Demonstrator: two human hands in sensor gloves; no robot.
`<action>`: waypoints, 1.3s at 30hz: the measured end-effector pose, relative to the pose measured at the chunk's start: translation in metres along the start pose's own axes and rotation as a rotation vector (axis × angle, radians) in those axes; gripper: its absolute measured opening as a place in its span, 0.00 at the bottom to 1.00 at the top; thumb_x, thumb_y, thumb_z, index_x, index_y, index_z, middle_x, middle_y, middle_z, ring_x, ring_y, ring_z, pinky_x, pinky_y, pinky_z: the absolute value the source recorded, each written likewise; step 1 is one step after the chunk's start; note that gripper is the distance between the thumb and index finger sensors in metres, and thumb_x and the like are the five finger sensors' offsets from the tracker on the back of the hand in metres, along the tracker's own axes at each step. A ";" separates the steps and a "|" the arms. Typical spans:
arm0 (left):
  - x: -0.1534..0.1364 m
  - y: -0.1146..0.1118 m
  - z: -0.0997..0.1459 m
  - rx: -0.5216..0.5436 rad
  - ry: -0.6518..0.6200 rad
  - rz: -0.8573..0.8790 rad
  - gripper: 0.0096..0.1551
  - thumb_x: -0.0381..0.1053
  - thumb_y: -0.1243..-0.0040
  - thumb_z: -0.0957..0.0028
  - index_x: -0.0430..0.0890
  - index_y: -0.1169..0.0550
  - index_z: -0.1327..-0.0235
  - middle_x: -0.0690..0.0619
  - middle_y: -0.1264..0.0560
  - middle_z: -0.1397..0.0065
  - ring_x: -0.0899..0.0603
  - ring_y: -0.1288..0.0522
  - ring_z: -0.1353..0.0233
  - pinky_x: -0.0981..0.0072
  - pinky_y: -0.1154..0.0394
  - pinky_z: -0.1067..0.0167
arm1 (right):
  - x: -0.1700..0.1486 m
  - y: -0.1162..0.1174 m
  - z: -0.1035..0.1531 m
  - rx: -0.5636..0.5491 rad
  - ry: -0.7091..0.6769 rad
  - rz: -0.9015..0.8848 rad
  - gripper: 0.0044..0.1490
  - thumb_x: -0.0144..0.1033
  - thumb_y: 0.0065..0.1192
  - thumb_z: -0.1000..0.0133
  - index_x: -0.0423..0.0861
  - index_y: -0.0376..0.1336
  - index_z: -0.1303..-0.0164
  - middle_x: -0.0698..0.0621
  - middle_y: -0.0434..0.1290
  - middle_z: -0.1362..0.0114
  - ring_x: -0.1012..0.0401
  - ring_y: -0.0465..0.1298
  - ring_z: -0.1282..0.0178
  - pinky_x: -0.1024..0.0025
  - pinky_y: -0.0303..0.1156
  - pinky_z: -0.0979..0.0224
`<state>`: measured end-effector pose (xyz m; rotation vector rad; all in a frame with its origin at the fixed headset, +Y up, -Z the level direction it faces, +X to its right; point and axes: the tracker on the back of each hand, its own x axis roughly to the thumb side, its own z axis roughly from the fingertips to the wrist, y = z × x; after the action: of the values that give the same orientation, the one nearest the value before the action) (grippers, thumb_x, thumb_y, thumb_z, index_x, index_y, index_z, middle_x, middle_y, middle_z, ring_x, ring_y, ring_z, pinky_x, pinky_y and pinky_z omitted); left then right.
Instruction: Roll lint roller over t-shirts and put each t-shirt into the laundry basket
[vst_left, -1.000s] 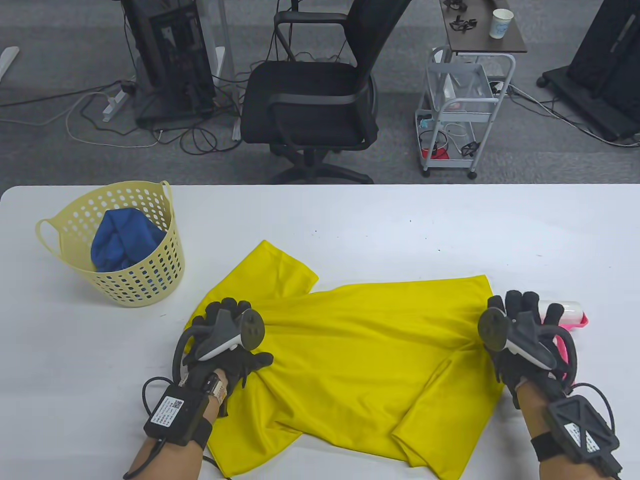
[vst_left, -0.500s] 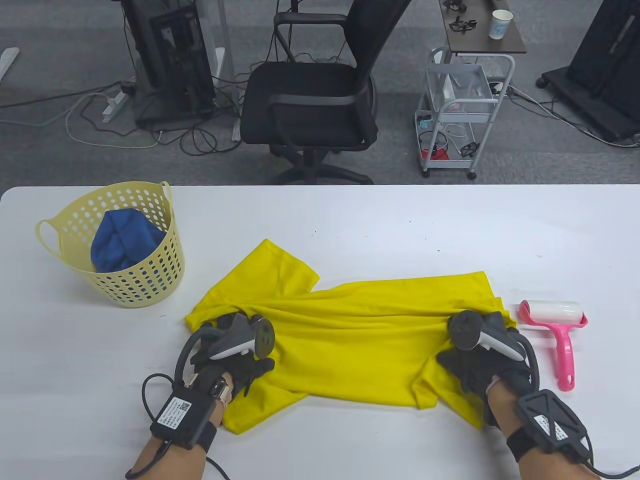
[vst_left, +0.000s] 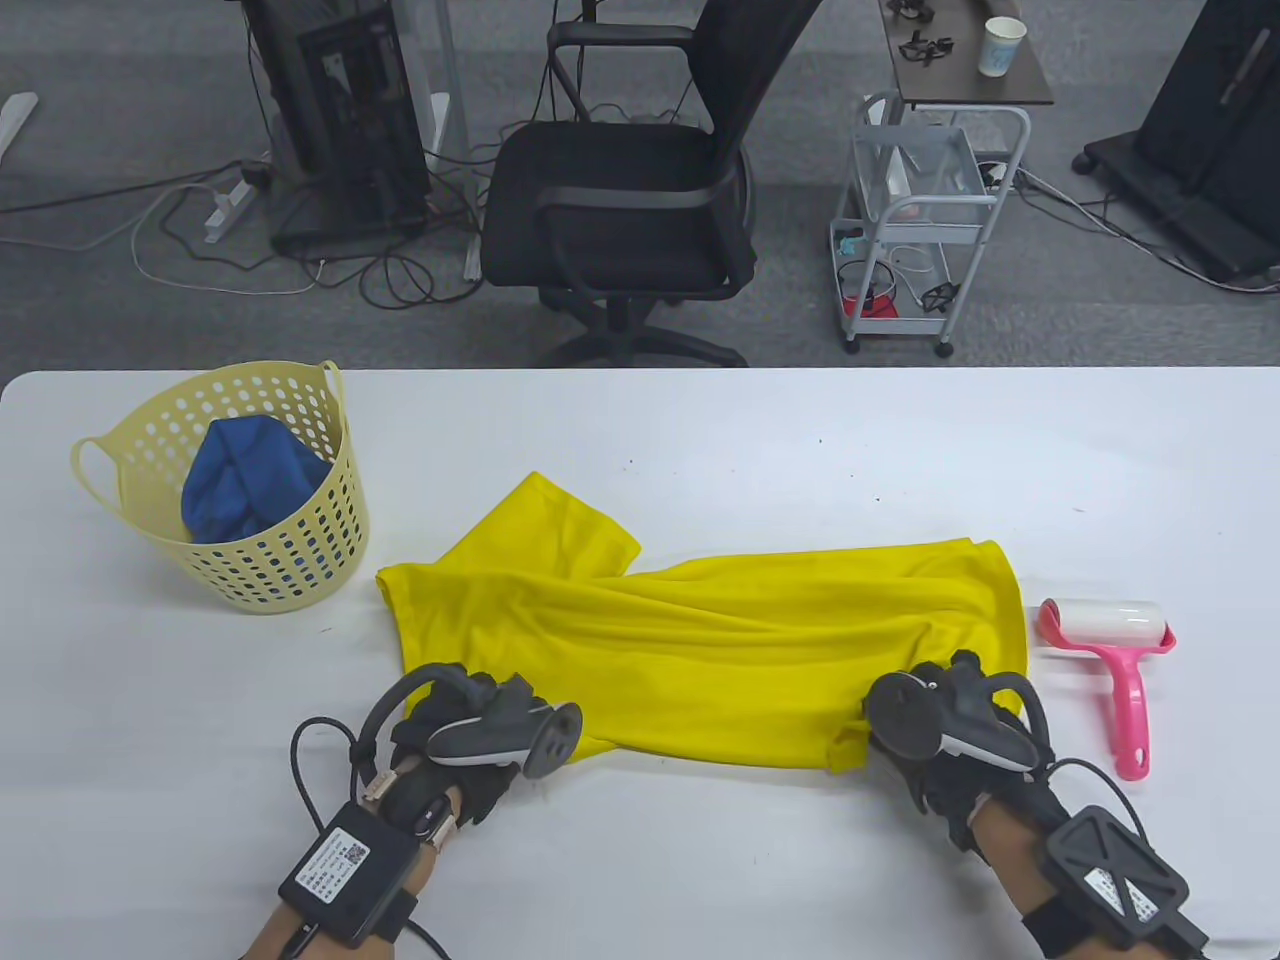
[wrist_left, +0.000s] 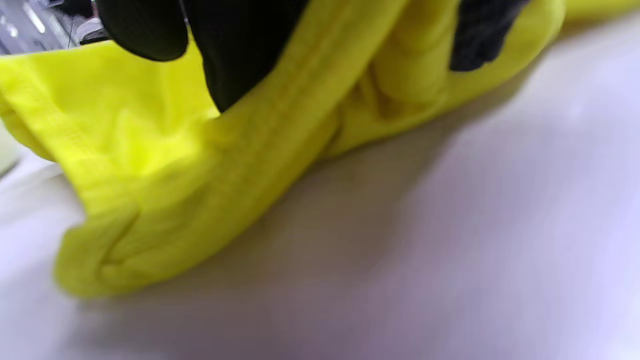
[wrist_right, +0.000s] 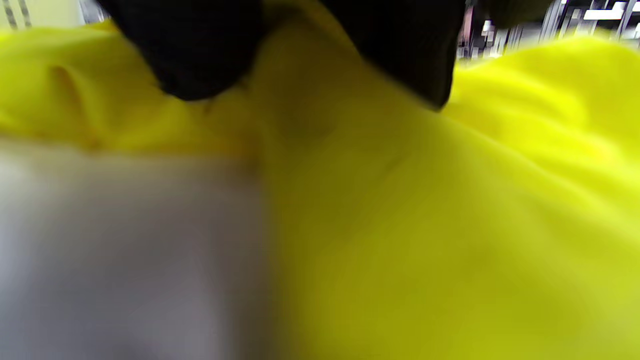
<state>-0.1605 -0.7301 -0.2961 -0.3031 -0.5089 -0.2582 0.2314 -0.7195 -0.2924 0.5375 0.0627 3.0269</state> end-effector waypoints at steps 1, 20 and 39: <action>-0.007 0.007 0.004 0.024 -0.001 0.082 0.28 0.58 0.46 0.52 0.52 0.26 0.38 0.49 0.21 0.31 0.38 0.21 0.30 0.32 0.32 0.33 | -0.006 -0.007 0.002 -0.007 0.028 -0.063 0.25 0.45 0.60 0.50 0.48 0.69 0.45 0.44 0.73 0.35 0.43 0.75 0.34 0.33 0.62 0.28; -0.011 0.018 0.027 -0.183 0.096 0.262 0.34 0.64 0.43 0.53 0.46 0.19 0.40 0.41 0.17 0.33 0.29 0.25 0.27 0.25 0.37 0.33 | -0.042 -0.009 0.021 0.412 0.222 -0.360 0.47 0.59 0.55 0.48 0.40 0.58 0.26 0.32 0.59 0.23 0.31 0.60 0.24 0.24 0.54 0.29; -0.041 -0.022 -0.126 -0.284 0.385 0.270 0.60 0.77 0.65 0.72 0.51 0.67 0.32 0.36 0.66 0.22 0.23 0.63 0.22 0.21 0.56 0.31 | -0.044 0.051 -0.122 0.533 0.570 -0.098 0.58 0.71 0.36 0.56 0.52 0.22 0.30 0.34 0.23 0.25 0.30 0.32 0.24 0.21 0.39 0.29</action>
<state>-0.1475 -0.7875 -0.4170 -0.5801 -0.0463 -0.1197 0.2280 -0.7767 -0.4191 -0.3218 0.9013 2.9359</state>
